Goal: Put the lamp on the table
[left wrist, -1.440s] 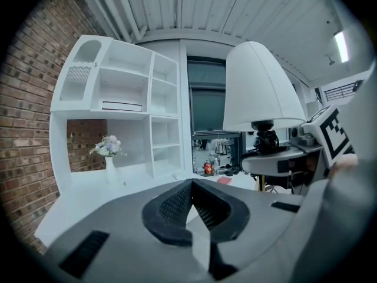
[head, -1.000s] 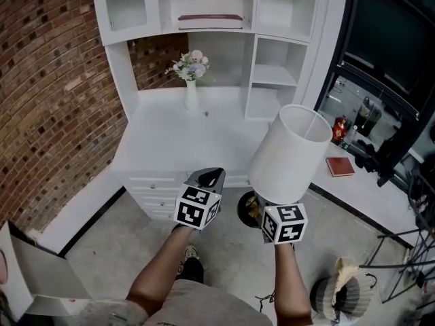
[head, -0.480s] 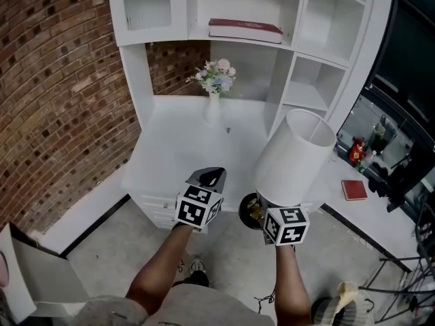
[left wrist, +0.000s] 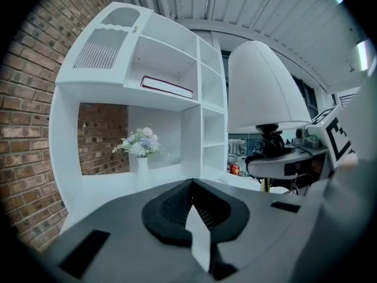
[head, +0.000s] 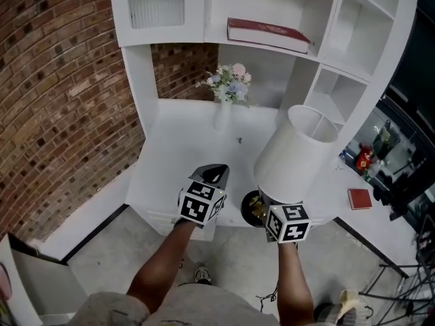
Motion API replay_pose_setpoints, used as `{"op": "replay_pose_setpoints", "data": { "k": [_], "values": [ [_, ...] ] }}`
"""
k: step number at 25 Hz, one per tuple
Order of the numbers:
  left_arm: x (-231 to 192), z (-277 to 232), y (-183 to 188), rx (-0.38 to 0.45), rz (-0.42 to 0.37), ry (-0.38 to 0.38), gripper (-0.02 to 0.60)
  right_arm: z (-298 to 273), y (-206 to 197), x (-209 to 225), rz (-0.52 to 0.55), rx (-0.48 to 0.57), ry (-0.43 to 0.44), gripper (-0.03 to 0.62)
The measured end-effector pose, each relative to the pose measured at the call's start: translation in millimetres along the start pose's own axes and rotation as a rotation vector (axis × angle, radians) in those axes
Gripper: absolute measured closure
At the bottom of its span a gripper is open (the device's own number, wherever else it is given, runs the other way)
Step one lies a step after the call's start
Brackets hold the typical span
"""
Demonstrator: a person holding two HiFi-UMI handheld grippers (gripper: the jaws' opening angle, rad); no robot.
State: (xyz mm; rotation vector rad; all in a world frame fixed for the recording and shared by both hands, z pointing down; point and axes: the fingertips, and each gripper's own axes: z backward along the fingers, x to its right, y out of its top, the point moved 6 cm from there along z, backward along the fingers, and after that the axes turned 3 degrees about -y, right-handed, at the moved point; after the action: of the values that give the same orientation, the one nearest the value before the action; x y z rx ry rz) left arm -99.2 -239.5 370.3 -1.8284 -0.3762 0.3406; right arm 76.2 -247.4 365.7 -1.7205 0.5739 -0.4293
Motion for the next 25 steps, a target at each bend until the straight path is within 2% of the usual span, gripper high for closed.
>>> {"op": "replay_pose_setpoints", "data": {
  "k": [15,25],
  "values": [
    [-74.3,-41.4,8.7,-0.002,-0.001,-0.036,0.584,-80.3,12.2,-4.0,0.000,-0.011,-0.027,0.459],
    [-97.4,-57.0,-0.4,-0.023,0.003,-0.038,0.584,-112.3,6.5,-3.9,-0.006,-0.020,-0.022,0.459]
  ]
}}
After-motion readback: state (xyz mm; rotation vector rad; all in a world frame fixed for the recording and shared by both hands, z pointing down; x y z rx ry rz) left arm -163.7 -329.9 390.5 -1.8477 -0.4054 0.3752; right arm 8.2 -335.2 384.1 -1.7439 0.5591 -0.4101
